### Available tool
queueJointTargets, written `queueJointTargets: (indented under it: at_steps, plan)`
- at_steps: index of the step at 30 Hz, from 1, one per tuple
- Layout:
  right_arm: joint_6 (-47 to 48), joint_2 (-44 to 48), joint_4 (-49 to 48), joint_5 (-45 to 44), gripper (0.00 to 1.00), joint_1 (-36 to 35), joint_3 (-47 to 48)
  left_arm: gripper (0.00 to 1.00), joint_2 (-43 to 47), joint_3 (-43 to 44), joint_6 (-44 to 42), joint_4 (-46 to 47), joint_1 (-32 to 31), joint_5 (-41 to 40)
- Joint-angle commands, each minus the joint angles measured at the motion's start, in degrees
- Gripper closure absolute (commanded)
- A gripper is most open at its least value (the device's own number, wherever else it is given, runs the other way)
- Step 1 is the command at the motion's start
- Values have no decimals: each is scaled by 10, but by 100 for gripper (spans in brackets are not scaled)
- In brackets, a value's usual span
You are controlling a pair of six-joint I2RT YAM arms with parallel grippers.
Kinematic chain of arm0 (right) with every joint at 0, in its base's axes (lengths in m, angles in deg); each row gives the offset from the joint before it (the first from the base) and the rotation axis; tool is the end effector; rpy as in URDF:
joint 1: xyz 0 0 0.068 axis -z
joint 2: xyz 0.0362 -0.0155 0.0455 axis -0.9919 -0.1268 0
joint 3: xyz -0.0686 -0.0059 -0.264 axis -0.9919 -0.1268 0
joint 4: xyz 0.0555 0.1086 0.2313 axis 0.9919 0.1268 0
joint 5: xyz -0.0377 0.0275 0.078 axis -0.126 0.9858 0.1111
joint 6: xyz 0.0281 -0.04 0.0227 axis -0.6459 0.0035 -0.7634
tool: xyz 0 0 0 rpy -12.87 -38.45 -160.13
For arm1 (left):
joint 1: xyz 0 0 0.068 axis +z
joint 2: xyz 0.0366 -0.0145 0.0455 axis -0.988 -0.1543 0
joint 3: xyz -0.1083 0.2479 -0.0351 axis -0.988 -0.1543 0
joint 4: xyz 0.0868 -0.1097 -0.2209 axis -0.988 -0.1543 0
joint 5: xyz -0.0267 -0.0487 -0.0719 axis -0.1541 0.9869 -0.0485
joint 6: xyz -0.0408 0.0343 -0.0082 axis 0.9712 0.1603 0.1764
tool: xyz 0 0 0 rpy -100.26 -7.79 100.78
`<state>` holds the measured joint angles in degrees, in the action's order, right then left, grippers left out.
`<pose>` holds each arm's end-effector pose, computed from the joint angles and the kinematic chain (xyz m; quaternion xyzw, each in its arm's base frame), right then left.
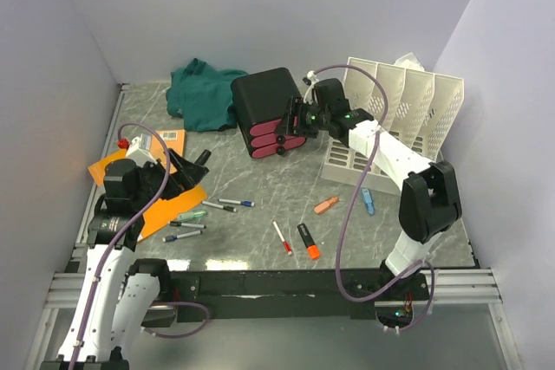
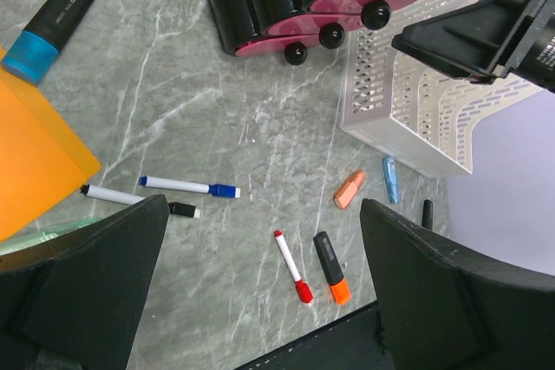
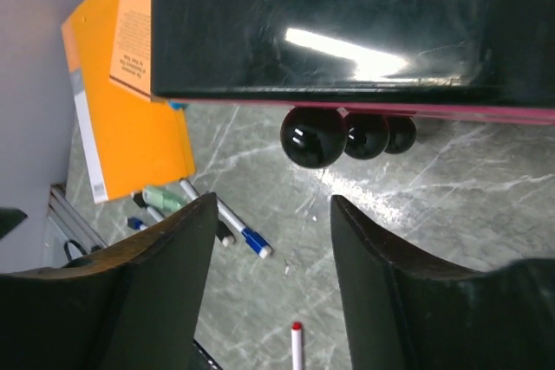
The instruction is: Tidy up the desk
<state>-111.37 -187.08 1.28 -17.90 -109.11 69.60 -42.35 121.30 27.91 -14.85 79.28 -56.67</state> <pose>0.3475 0.1874 0.2962 -0.0819 0.8720 0.3542 0.3278 0.1406 -0.0184 0.2991 -0.1531 0.8106 -0.3439 0.4485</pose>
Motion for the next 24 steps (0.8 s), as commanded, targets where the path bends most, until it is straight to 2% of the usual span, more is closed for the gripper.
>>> queueJointTargets:
  at_steps: [1,5,13,20,24]
  plan:
    - [-25,-20,-47,-20,40,-3,29,1,-3,-4,3,32,1,13]
    - [-24,-50,-52,-24,44,-4,53,0,-4,-4,-2,30,1,12]
    - [-30,-79,-51,-43,45,-3,69,1,-6,-9,2,38,1,15]
    - [-29,-55,-66,-51,74,-3,34,0,-3,-11,3,36,1,16]
    - [-21,-14,-82,-40,80,-3,-17,0,3,-15,8,37,1,22]
